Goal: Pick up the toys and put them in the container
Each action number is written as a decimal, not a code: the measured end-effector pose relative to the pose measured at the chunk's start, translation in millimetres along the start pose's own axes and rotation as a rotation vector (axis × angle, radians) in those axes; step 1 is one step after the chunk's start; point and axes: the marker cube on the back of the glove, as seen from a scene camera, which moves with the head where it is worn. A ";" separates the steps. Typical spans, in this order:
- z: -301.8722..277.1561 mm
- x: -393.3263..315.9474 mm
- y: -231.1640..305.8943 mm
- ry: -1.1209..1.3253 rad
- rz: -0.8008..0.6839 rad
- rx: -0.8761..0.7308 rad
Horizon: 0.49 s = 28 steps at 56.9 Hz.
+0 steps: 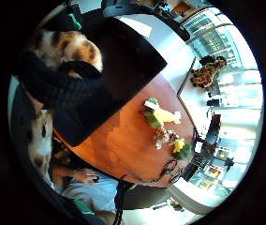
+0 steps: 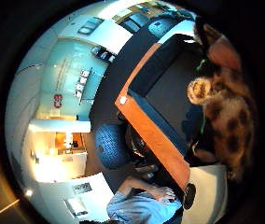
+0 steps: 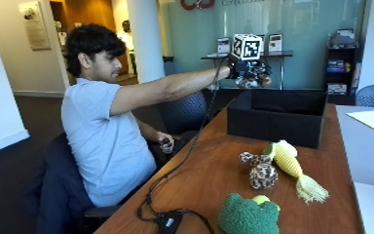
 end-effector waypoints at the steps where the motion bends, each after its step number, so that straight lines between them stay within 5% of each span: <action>1: 1.8 -0.4 0.0 0.007 0.005 -0.021; 28: -26.8 65.2 44.7 0.090 0.102 -0.014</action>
